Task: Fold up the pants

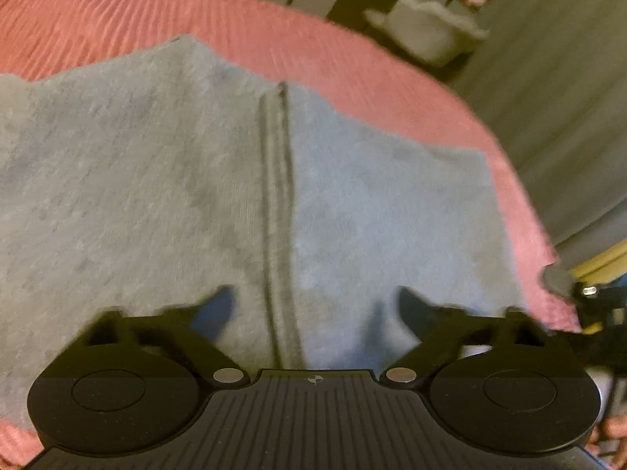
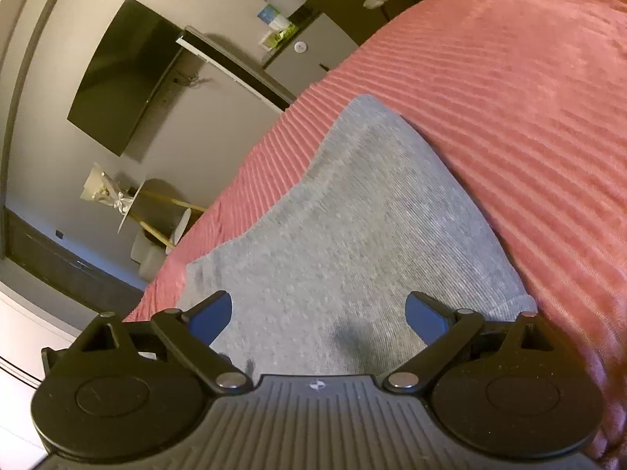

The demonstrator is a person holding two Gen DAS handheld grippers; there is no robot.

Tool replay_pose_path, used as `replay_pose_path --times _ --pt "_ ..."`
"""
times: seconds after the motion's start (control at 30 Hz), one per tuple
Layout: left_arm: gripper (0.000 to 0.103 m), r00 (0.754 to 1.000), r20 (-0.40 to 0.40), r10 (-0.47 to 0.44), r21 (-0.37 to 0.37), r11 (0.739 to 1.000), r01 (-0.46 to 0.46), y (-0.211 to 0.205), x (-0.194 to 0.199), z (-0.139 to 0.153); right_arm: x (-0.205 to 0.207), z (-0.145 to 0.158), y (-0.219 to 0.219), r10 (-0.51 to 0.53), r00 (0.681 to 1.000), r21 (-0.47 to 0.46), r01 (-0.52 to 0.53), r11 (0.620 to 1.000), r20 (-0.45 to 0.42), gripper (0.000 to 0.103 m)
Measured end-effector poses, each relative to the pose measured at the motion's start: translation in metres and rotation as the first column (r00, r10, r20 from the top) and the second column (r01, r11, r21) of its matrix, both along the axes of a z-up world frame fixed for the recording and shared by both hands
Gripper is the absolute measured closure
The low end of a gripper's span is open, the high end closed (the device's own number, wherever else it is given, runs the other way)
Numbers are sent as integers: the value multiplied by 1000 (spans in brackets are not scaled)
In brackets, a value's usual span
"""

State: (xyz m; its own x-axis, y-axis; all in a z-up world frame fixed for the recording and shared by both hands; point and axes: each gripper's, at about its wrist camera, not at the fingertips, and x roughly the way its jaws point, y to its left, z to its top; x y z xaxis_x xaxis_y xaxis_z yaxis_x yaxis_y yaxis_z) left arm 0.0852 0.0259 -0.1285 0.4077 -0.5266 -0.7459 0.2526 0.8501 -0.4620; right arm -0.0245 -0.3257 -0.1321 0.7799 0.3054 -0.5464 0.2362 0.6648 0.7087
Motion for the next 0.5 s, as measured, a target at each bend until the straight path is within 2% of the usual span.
replay_pose_path --times 0.07,0.1,0.13,0.17,0.2,0.27,0.33,0.4,0.43,0.47,0.5 --pt "43 1000 -4 -10 -33 999 10 2 -1 -2 0 0 1 -5 1000 10 5 1000 4 7" --pt "53 1000 3 -10 -26 1000 10 1 -1 -3 -2 1 -1 -7 1000 16 7 1000 6 7" --pt "69 1000 12 -16 -13 1000 16 1 -1 -3 -2 1 -1 -10 1000 21 10 1000 7 7" --pt "75 999 25 -21 -12 1000 21 2 -2 -1 -1 0 0 -12 1000 22 12 1000 6 7" --pt "76 999 33 -18 -40 999 20 4 -3 -1 -1 0 0 -12 1000 22 12 1000 3 7" --pt "77 999 44 -11 -137 990 17 10 -4 3 0 0 1 -11 1000 19 11 1000 2 7" --pt "77 998 59 -13 -176 984 23 10 -4 5 0 0 1 -11 1000 21 11 1000 0 7" --pt "72 998 59 -19 -135 990 27 3 0 4 0 -1 0 -12 1000 25 12 1000 -2 6" --pt "61 998 53 -15 -102 995 20 -1 0 2 0 -1 0 -13 1000 28 13 1000 -3 6" --pt "57 1000 25 -3 -63 998 5 -6 5 -2 -1 -1 -1 -13 1000 29 13 999 -5 6" --pt "55 1000 -2 2 -57 998 -2 -7 10 -6 -1 -1 -1 -13 1000 28 13 1000 -8 6"
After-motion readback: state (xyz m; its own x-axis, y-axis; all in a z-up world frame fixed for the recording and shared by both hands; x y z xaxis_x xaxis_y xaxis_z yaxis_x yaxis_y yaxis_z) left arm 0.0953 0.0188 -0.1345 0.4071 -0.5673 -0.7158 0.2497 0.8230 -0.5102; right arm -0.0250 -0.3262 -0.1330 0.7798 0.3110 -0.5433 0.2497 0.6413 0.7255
